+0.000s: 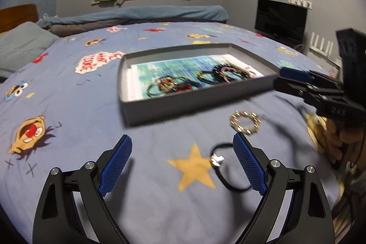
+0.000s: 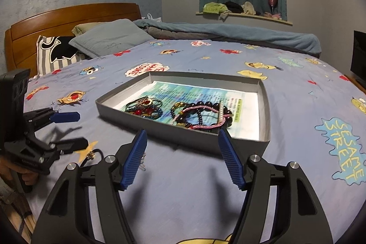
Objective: Organize jewelry
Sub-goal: 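Grasp the black hair tie with the star charm using the left gripper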
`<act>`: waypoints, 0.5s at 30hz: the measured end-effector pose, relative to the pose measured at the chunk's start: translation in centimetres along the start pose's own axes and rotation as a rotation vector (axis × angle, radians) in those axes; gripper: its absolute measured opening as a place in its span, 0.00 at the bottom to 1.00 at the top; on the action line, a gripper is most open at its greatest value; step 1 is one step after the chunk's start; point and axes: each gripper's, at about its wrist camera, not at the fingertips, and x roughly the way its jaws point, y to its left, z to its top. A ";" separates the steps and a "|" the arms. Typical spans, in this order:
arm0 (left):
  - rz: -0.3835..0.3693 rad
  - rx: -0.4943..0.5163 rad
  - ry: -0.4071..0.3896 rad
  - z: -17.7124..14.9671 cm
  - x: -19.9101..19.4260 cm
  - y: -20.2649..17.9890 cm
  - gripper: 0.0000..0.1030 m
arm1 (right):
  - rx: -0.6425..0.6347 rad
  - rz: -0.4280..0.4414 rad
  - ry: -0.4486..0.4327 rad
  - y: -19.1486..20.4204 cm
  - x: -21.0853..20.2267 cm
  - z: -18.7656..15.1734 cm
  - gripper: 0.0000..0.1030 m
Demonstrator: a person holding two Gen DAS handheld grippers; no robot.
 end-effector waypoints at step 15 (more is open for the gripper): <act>-0.059 0.062 0.091 -1.1 1.5 -1.8 0.40 | 0.013 0.061 0.055 0.5 0.6 -0.4 0.67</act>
